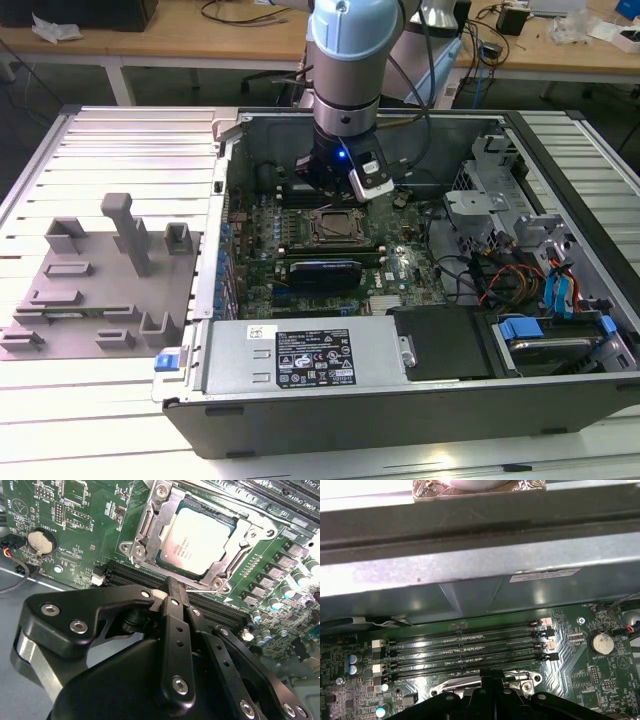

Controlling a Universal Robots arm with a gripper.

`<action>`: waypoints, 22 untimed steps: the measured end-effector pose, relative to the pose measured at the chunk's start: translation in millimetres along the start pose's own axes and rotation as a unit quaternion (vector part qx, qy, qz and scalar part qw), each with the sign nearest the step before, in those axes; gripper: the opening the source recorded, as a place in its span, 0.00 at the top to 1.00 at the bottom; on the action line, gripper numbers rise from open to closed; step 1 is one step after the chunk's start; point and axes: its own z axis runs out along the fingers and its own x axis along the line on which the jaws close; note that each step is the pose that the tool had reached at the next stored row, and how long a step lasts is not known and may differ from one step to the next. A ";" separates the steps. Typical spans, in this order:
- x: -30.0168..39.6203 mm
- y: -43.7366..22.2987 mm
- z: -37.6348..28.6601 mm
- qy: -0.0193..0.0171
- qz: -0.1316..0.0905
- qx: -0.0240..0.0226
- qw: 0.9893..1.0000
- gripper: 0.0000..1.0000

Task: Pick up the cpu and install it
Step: 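Install the first cpu locking lever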

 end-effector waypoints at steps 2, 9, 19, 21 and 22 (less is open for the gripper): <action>0.0 0.1 0.2 0.000 0.000 0.002 1.000 0.89; -0.2 0.0 1.2 -0.001 0.000 0.009 1.000 0.89; 0.2 8.9 3.1 -0.002 -0.001 0.015 1.000 0.89; 0.9 13.4 3.9 -0.002 -0.001 0.016 1.000 0.89; 1.0 14.2 4.1 -0.002 -0.001 0.017 1.000 0.89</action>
